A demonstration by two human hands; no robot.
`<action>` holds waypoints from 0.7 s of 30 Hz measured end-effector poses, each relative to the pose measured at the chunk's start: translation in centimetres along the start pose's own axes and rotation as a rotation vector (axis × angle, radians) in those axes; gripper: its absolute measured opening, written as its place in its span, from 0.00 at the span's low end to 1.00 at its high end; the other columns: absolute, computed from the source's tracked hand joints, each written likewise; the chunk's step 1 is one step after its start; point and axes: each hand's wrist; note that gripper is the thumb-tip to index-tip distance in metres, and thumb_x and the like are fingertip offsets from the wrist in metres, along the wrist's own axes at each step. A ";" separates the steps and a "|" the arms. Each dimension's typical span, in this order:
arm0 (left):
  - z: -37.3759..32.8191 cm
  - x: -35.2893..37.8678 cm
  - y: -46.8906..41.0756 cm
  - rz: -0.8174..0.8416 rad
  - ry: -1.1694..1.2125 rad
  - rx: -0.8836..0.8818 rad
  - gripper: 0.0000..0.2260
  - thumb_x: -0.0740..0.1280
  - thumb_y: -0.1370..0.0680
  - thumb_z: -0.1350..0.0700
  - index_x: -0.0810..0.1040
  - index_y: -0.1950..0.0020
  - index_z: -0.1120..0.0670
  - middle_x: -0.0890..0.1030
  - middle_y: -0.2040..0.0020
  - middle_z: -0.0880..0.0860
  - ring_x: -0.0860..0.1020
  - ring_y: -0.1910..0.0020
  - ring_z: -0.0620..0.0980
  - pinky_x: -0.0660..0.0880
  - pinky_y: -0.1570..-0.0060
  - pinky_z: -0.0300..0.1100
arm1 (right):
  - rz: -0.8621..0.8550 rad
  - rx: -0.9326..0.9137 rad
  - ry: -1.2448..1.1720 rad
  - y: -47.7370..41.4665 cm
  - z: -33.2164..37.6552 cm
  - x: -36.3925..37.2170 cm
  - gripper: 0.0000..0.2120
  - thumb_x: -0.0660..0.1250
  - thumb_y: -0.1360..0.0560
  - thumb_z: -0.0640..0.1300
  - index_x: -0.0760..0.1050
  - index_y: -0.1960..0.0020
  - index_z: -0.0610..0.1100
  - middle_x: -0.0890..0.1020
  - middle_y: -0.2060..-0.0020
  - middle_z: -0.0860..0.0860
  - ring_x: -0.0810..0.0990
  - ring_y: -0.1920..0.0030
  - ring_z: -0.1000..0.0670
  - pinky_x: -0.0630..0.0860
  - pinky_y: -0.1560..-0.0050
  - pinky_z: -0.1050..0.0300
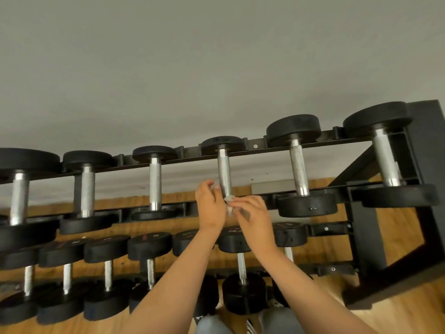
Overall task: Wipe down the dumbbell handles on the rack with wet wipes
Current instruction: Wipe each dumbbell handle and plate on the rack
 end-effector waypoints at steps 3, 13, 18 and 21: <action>0.5 0.4 -0.2 -0.017 -0.007 -0.001 0.10 0.57 0.16 0.56 0.73 0.38 0.56 0.76 0.44 0.52 0.73 0.45 0.46 0.70 0.44 0.39 | -0.073 0.139 -0.099 -0.2 -0.5 -0.4 0.13 0.73 0.28 0.36 0.81 0.48 0.51 0.80 0.55 0.58 0.73 0.48 0.64 0.69 0.44 0.73; 2.1 0.4 -1.0 0.023 0.112 -0.096 0.13 0.56 0.16 0.51 0.69 0.34 0.54 0.76 0.39 0.51 0.73 0.39 0.47 0.67 0.40 0.40 | -0.119 0.431 -0.130 -0.2 -3.4 -0.8 0.09 0.69 0.24 0.35 0.82 0.46 0.43 0.82 0.53 0.49 0.79 0.53 0.58 0.71 0.52 0.76; 2.7 -0.2 -1.4 0.064 0.138 -0.113 0.12 0.55 0.15 0.52 0.68 0.33 0.52 0.76 0.37 0.51 0.72 0.37 0.46 0.65 0.40 0.38 | -0.014 0.486 -0.026 -1.3 -4.1 0.4 0.10 0.66 0.22 0.36 0.81 0.43 0.40 0.84 0.52 0.46 0.81 0.50 0.50 0.76 0.49 0.64; 2.9 -0.1 -1.4 0.064 0.141 -0.110 0.13 0.54 0.15 0.52 0.68 0.32 0.52 0.76 0.37 0.51 0.72 0.37 0.46 0.65 0.40 0.37 | 0.051 0.493 0.008 -1.8 -4.2 0.5 0.12 0.65 0.22 0.35 0.80 0.39 0.40 0.83 0.49 0.45 0.81 0.47 0.49 0.70 0.54 0.73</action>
Point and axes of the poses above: each hand's wrist, its own y-axis away from the middle knuckle, its own x-axis out of the palm, z = x × y
